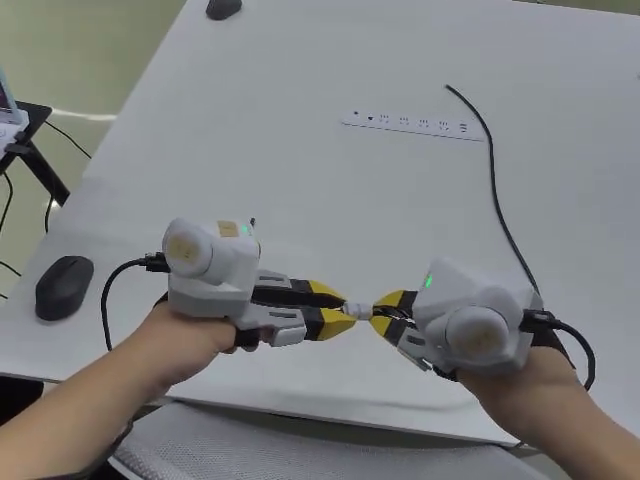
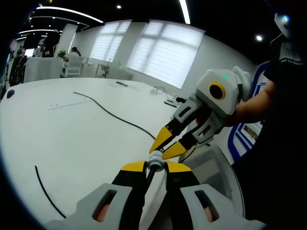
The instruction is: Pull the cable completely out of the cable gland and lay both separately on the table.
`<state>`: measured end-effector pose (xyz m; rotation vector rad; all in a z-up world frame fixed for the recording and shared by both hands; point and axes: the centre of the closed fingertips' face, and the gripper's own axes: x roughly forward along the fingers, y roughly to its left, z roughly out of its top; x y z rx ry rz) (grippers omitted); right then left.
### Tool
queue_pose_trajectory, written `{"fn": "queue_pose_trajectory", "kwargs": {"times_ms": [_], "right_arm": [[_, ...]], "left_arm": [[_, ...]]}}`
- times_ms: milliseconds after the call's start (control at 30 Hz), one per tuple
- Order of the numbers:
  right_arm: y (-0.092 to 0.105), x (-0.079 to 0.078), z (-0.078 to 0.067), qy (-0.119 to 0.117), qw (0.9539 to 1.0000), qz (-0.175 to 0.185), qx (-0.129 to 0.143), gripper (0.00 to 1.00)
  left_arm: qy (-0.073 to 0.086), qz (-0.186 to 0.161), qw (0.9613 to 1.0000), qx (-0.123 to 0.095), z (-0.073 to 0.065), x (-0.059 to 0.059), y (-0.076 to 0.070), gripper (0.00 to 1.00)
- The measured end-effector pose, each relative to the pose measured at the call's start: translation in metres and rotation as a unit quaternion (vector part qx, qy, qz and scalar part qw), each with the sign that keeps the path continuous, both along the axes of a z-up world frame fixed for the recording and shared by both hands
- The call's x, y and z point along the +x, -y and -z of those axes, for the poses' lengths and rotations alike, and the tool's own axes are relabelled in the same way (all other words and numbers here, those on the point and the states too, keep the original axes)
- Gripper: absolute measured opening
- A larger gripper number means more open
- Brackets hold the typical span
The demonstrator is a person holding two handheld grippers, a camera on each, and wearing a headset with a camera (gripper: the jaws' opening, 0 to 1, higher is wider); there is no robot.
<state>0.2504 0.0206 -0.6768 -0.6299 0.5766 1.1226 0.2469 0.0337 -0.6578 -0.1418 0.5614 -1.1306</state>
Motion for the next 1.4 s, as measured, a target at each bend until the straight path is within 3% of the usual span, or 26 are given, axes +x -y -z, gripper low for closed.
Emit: {"fn": "queue_pose_trajectory", "kwargs": {"times_ms": [200, 367, 500, 767, 967, 1233, 1333, 1400], "right_arm": [[0.002, -0.001, 0.0, -0.004, 0.9999, 0.012, 0.009, 0.0], [0.006, 0.0, 0.002, -0.03, 0.9983, 0.04, 0.03, 0.0], [0.011, 0.002, 0.003, -0.038, 0.9973, 0.053, 0.034, 0.0], [0.024, 0.009, 0.014, -0.069, 0.9909, 0.103, 0.054, 0.0], [0.04, 0.015, 0.026, -0.107, 0.9787, 0.159, 0.072, 0.0], [0.059, 0.021, 0.045, -0.137, 0.9646, 0.212, 0.076, 0.0], [0.065, 0.022, 0.053, -0.16, 0.9529, 0.243, 0.085, 0.0], [0.069, 0.023, 0.056, -0.167, 0.9483, 0.256, 0.087, 0.0]], "left_arm": [[0.013, 0.009, 0.9999, 0.001, -0.001, -0.001, 0.002, 0.14], [0.016, 0.014, 0.9998, 0.004, 0.0, -0.001, 0.002, 0.14], [0.02, 0.013, 0.9997, 0.004, -0.001, -0.001, 0.002, 0.14], [0.021, 0.009, 0.9997, 0.007, -0.001, 0.002, -0.002, 0.14], [0.021, 0.005, 0.9998, 0.005, -0.002, 0.003, -0.003, 0.14], [0.025, 0.007, 0.9997, 0.002, -0.003, 0.003, -0.002, 0.14], [0.024, 0.007, 0.9997, 0.001, -0.004, 0.002, -0.002, 0.14], [0.025, 0.007, 0.9997, 0.001, -0.004, 0.002, -0.001, 0.14]]}}
